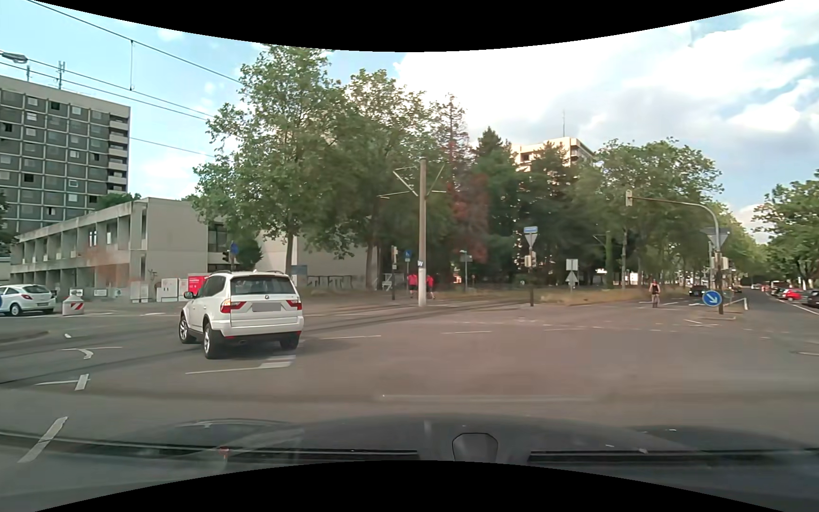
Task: Follow the waypoints while adhering to traffic rules and regulations
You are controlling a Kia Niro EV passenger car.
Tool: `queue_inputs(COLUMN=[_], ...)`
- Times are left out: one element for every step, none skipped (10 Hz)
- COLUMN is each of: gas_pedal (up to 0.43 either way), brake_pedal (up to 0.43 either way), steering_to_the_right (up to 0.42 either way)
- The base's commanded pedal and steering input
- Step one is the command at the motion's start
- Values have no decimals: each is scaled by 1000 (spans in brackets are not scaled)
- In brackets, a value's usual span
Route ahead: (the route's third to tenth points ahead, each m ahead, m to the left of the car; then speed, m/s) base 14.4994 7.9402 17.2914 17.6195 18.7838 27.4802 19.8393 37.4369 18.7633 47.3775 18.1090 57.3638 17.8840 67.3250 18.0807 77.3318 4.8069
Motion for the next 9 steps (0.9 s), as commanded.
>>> queue_inputs(gas_pedal=[28,28,28,28,28,28,28,28,28], brake_pedal=[0,0,0,0,0,0,0,0,0], steering_to_the_right=[-311,-319,-319,-314,-308,-298,-287,-285,-280])
